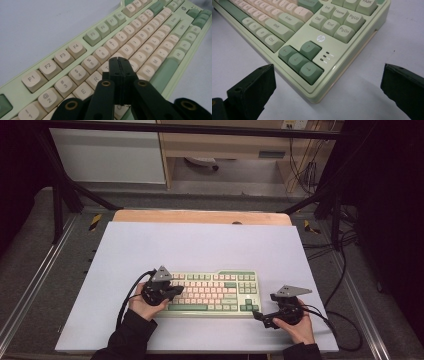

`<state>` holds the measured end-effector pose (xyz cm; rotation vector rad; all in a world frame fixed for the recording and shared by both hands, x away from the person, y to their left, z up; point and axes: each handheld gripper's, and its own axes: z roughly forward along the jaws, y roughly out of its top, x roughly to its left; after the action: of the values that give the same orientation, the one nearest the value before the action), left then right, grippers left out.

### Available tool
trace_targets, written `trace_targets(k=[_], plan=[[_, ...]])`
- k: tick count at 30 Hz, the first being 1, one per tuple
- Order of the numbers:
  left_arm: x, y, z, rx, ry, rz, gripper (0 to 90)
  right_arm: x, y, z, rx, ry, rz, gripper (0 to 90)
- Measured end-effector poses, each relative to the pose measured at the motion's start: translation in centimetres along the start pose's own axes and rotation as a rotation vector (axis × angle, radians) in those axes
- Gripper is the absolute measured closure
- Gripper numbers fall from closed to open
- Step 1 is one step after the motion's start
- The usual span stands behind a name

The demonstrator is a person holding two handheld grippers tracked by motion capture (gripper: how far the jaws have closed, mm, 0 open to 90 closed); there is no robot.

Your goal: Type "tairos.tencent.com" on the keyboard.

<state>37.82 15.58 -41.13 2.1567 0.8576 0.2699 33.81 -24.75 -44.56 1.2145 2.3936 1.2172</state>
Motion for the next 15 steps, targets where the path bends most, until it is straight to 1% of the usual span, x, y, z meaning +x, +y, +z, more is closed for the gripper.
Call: trace_targets(k=[2,7,11,15], plan=[[0.0,0.1,0.4,0.004,0.003,0.002,89.7,0.0,0.0,0.0,-0.001,0.001,-0.003,0.4],[0.2,0.3,1.1,0.003,0.027,0.005,89.7,0.0,0.0,0.0,-0.004,0.000,-0.001,0.4],[0.3,0.2,1.4,0.011,0.036,0.011,89.7,0.0,0.0,0.0,-0.003,0.001,-0.001,0.4],[0.3,0.1,1.5,0.005,0.041,0.019,89.7,0.0,0.0,-0.1,-0.006,-0.002,-0.002,0.4]])
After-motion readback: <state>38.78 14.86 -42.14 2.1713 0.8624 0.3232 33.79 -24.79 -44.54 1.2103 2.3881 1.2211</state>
